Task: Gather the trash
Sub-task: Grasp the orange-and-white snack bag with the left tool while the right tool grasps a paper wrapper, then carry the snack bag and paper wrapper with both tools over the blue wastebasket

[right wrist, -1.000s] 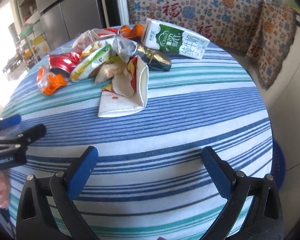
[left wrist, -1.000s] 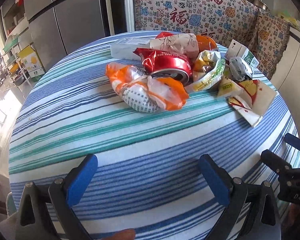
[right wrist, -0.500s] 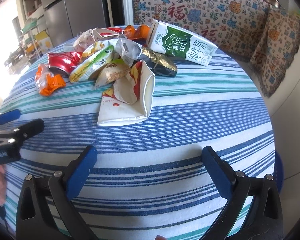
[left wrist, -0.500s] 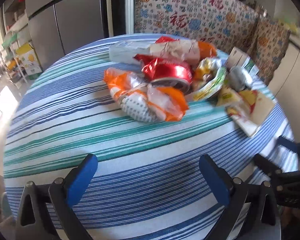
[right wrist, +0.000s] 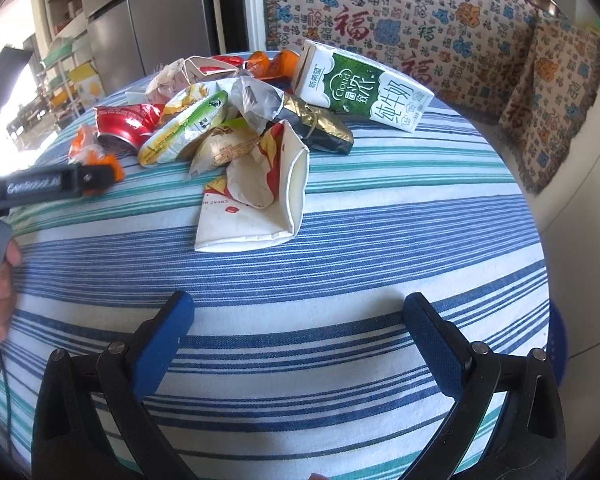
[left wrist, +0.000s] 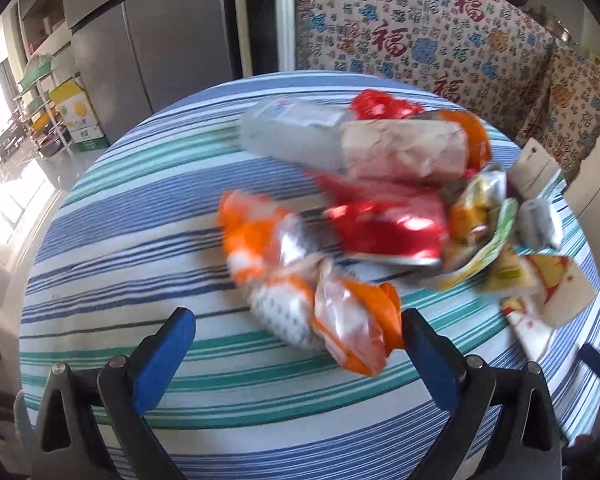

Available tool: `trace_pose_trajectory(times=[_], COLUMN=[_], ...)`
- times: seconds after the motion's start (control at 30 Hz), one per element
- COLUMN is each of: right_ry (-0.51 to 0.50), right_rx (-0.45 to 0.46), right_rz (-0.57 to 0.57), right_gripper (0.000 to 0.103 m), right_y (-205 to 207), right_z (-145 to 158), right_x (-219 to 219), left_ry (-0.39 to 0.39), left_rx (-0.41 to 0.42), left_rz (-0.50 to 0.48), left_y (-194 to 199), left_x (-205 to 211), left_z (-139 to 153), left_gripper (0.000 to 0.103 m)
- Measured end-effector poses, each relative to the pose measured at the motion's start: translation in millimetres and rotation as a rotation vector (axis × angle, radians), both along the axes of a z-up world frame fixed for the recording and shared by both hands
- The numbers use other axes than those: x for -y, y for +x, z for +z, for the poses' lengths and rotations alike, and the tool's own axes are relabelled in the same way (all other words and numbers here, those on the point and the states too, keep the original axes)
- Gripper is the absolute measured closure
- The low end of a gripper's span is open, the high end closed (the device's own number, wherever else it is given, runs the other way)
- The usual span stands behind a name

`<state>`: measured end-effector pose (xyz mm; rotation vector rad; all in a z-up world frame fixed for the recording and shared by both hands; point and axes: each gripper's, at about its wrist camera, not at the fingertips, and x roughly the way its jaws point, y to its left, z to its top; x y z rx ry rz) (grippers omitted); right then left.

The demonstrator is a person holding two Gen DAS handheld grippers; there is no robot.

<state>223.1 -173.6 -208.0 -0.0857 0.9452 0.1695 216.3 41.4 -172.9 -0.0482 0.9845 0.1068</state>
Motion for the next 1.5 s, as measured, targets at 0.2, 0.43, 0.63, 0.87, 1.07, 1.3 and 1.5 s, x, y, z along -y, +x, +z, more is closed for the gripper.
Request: trace_pose_trajectory(times=[0.2,0.43,0.63,0.87,1.07,1.3,1.5], right_ry=[0.0,0.115,0.2,0.196,0.183,0.225,0.207], right_rx=[0.001,0.01,0.014,-0.059,-0.052,-0.024,0.005], right_rz=[0.0,0.013,0.032,0.147,0.171,0.163,0.079], right_gripper=[0.0,0.002,0.014,0.083,0.098,0.098,0.098], right_y=[0,-3,19,59,31,-17,-35], right_z=[0,9,34,28,42,62,72], right_x=[0,14,28,-1,-4,25,68], left_ry=[0.006,-0.097,-0.125,-0.129,-0.094,-0.152,-0.175], left_rx=[-0.029,0.011,-0.031,-0.051,-0.035,0.008,0.055], left_rz=[-0.028,-0.224,-0.232,-0.277,-0.291,-0.341,-0.46], left_y=[-29,-29,12,10,-26,-74,-86], left_x=[-43,-34,-34,-36,-33,-7,62], left_z=[9,27,8,7,16,35,61], left_gripper=[0.0,0.0,0.0,0.044,0.054,0.055,0.055])
